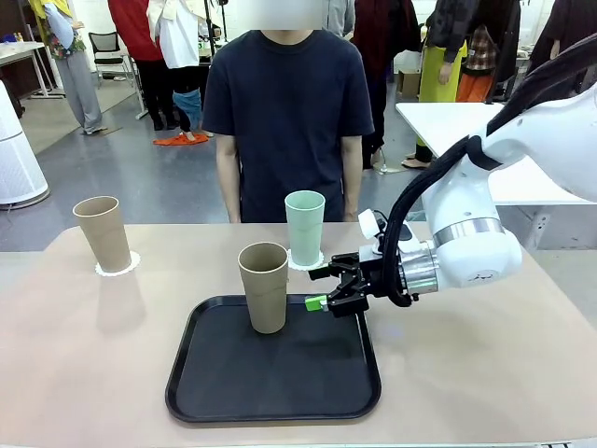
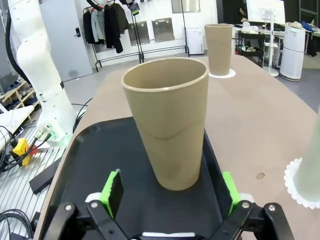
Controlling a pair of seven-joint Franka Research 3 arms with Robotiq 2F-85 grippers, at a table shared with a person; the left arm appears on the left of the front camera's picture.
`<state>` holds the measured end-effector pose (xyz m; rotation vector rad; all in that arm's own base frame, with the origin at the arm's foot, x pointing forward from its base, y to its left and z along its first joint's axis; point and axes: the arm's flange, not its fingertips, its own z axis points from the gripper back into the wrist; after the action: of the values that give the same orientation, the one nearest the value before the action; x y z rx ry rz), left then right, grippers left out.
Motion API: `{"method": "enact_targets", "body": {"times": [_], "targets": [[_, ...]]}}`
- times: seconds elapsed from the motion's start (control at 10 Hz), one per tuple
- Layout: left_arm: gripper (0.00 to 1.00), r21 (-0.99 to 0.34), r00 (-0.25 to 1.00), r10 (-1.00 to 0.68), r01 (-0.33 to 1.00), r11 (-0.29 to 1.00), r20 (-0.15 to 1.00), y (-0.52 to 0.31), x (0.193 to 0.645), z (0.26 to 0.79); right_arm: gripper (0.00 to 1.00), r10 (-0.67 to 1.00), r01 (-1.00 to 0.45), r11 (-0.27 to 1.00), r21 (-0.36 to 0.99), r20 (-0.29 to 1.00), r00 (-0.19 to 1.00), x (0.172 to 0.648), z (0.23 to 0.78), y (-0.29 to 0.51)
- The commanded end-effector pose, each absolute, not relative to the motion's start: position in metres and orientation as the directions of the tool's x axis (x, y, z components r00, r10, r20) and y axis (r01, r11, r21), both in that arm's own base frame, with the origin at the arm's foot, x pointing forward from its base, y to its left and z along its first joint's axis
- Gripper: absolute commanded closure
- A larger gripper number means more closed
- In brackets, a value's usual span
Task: Place coasters on the table and set cups on them.
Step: Take one Reusable plastic cup from the Flat Tray and place it on a coaster set by the human.
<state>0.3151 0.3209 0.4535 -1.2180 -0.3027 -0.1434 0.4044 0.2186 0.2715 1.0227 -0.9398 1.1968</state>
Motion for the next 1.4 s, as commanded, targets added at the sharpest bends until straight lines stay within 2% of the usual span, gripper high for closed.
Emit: {"method": "enact_targets", "body": {"times": [0.0, 0.5, 0.6, 0.8, 1.3], "targets": [[0.00, -0.901, 0.950, 0.053, 0.272, 0.337, 0.307, 0.322, 0.313, 0.456, 0.00, 0.273, -0.990, 0.080, 0.120, 0.952, 0.137, 0.401, 0.271, 0.213], [0.00, -0.901, 0.950, 0.053, 0.272, 0.337, 0.307, 0.322, 0.313, 0.456, 0.00, 0.272, -0.990, 0.077, 0.119, 0.953, 0.136, 0.404, 0.271, 0.215], [0.00, -0.901, 0.950, 0.053, 0.272, 0.337, 0.307, 0.322, 0.313, 0.456, 0.00, 0.297, -0.998, 0.013, 0.069, 0.952, 0.069, 0.402, 0.267, 0.227], [0.00, -0.901, 0.950, 0.053, 0.272, 0.337, 0.307, 0.322, 0.313, 0.456, 0.00, 0.295, -1.000, 0.002, 0.001, 0.955, 0.002, 0.406, 0.262, 0.240], [0.00, -0.901, 0.950, 0.053, 0.272, 0.337, 0.307, 0.322, 0.313, 0.456, 0.00, 0.242, -0.999, -0.013, 0.036, 0.970, 0.032, 0.417, 0.240, 0.244]]}}
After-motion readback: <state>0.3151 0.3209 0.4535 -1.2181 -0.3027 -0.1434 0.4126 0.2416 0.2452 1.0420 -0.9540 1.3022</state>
